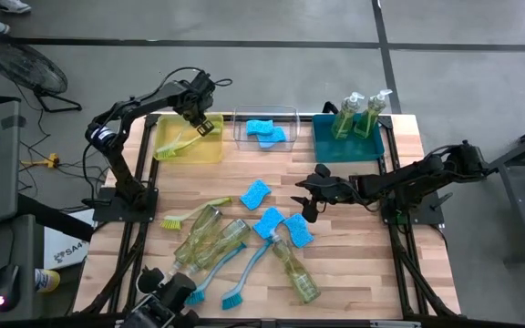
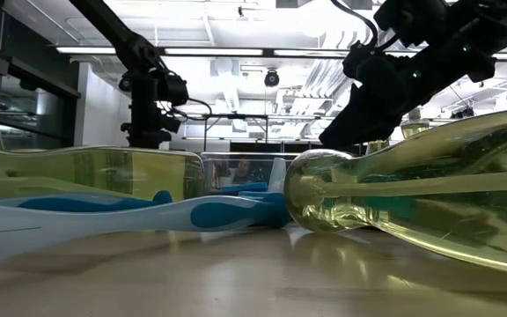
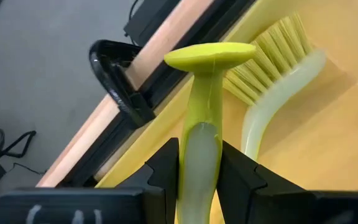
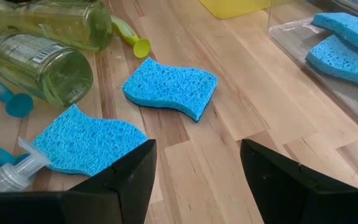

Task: Pick & Place Kitchen Sink Supplies
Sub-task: Put the right yellow dish brush into the yellow bin

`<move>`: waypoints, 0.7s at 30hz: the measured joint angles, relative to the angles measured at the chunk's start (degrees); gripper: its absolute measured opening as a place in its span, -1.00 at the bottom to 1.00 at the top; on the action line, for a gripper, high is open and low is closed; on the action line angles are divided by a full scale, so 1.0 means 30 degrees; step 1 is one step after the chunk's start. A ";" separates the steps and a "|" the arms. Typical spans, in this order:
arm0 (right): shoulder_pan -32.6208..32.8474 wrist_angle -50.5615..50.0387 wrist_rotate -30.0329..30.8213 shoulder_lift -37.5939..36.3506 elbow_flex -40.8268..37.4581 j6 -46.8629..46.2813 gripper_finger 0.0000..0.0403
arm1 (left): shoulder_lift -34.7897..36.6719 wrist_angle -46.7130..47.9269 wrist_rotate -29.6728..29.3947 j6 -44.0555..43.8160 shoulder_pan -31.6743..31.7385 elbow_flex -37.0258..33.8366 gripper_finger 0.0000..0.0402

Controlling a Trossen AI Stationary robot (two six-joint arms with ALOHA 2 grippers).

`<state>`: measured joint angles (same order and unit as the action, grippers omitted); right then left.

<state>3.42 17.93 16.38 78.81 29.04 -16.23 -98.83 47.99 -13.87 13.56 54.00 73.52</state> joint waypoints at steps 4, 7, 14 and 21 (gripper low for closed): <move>0.0007 -0.0007 0.0074 0.0000 0.0002 0.0051 0.13 | -0.0144 -0.0016 0.0832 0.0582 0.0000 -0.0007 -0.61; 0.0000 -0.0007 0.0301 0.0000 0.0007 0.0051 0.13 | -0.0137 -0.0052 0.1261 0.1413 0.0000 -0.0007 -0.61; 0.0005 -0.0017 0.0352 0.0000 0.0007 0.0058 0.13 | -0.0137 -0.0089 0.2029 0.3451 -0.0015 -0.0007 -0.61; 0.0004 -0.0022 0.0353 0.0000 0.0007 0.0062 0.13 | -0.0137 -0.0096 0.2123 0.3548 -0.0007 -0.0007 -0.58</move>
<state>3.43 17.87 17.44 78.81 29.06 -16.04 -99.24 47.70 -7.50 24.21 53.98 73.49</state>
